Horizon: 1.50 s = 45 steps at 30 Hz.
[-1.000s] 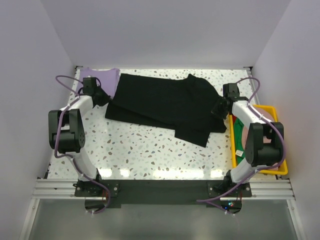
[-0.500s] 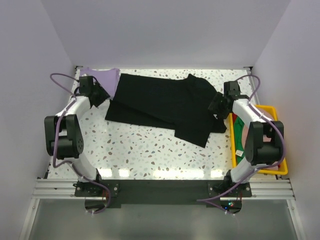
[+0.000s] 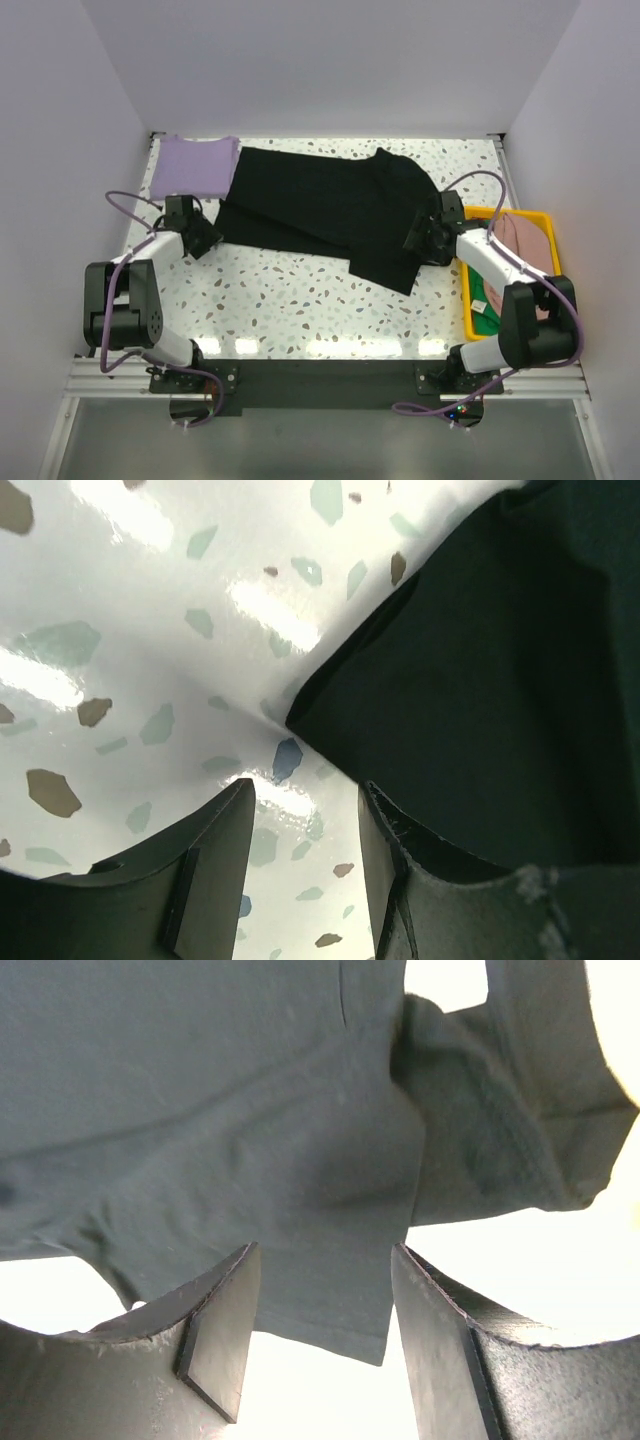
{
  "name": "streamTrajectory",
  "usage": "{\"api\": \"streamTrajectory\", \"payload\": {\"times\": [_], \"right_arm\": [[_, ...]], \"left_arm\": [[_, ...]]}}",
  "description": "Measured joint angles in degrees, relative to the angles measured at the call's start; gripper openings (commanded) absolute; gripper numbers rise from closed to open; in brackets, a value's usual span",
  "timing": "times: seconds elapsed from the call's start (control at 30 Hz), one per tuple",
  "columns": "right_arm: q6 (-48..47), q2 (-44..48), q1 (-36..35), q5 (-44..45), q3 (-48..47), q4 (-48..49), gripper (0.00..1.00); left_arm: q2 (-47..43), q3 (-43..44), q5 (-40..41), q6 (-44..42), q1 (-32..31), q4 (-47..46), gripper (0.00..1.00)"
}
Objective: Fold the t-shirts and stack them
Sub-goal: Fold the tshirt
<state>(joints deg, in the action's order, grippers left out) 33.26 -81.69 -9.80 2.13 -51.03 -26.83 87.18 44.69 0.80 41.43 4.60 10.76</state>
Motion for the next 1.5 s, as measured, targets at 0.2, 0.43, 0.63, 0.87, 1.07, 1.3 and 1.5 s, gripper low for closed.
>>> {"api": "streamTrajectory", "payload": {"times": [0.2,0.43,0.63,0.87,1.07,1.3,1.5], "right_arm": [[0.39,0.39,-0.81,-0.09,4.35,1.25,0.60],[0.63,1.57,-1.95,-0.17,8.13,2.32,0.60],[2.36,4.42,-4.52,-0.31,12.39,2.95,0.60],[4.07,4.61,-6.36,-0.35,14.38,5.40,0.37],[5.27,2.89,-6.97,-1.44,13.77,6.23,0.00],[5.35,0.37,-6.99,-2.86,2.80,3.08,0.00],[5.33,-8.41,-5.92,-4.94,-13.53,2.32,0.00]], "left_arm": [[0.33,-0.90,-0.13,1.31,-1.36,-1.64,0.50],[2.14,-1.22,0.09,2.91,-1.75,-3.76,0.50],[3.52,-1.07,0.96,3.63,-1.75,-5.60,0.50],[4.42,-0.48,1.40,4.04,-1.86,-6.49,0.48],[4.72,-0.33,1.60,4.04,-2.10,-6.91,0.47],[4.92,-0.13,1.60,4.04,-2.19,-6.88,0.46],[5.31,0.33,1.60,4.04,-2.62,-6.80,0.46]]}}
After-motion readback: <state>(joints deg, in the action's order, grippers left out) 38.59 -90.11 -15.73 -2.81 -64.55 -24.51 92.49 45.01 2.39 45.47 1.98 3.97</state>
